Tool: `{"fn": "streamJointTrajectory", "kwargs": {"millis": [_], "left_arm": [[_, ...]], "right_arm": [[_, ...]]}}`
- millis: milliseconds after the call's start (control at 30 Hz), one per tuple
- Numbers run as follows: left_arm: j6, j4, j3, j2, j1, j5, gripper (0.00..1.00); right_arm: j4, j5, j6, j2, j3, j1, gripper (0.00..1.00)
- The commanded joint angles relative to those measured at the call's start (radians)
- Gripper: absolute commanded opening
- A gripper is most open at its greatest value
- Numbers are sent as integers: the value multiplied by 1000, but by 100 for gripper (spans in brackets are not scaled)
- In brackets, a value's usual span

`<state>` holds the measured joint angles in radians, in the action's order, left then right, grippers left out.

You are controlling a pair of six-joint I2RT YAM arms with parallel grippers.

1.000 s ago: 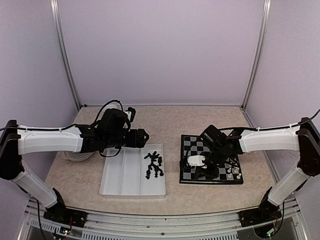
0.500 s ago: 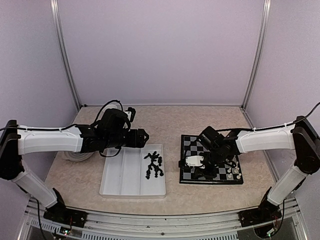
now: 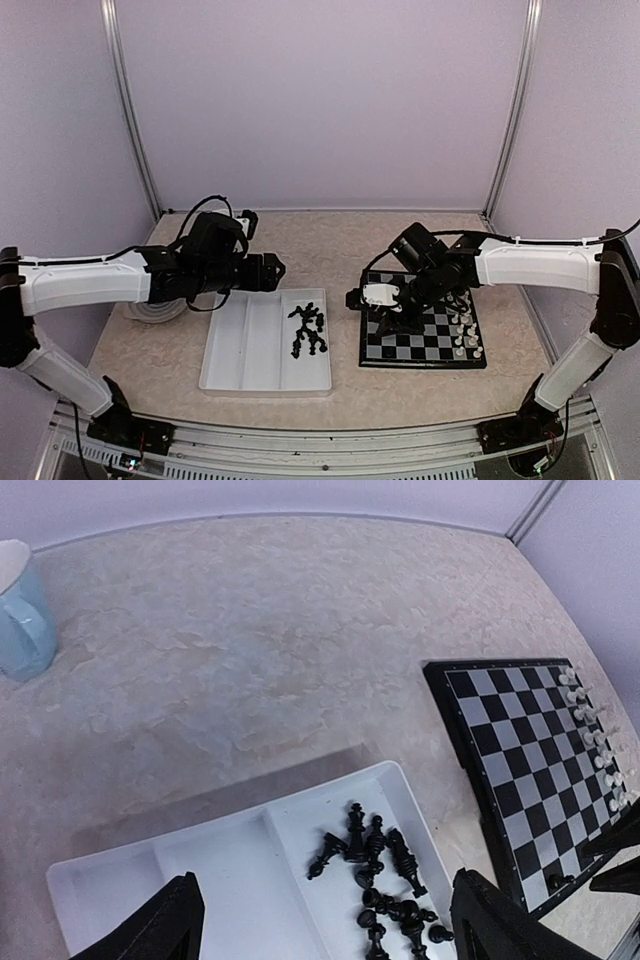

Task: Set up the chess pieces on the board
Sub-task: Pick up the pawn from the storage box.

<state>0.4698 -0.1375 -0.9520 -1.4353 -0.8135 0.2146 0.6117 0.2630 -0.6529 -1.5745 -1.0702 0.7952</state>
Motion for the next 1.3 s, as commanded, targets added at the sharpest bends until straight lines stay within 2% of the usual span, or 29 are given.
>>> {"fn": "streamJointTrajectory", "kwargs": {"millis": [0,167,333,633,967,1267], "left_arm": [[18,-85,95,143,105,7,85],[120,-67,281,277,238,-132,85],[130,-81,351,328,247,-139,84],[103,-60,351,351,219,-107,84],[95,-50,356,352,200,-88,84],[93,-45,356,352,197,-85,84]], "right_arm": [[21,50,19,-43,-120,-2,29],[57,9,35,-187,-274,56,26],[116,-45,32,-320,-402,163,26],[236,-99,9,-487,-576,223,27],[358,-168,16,-613,-681,239,27],[366,-211,4,-631,-689,250,19]]}}
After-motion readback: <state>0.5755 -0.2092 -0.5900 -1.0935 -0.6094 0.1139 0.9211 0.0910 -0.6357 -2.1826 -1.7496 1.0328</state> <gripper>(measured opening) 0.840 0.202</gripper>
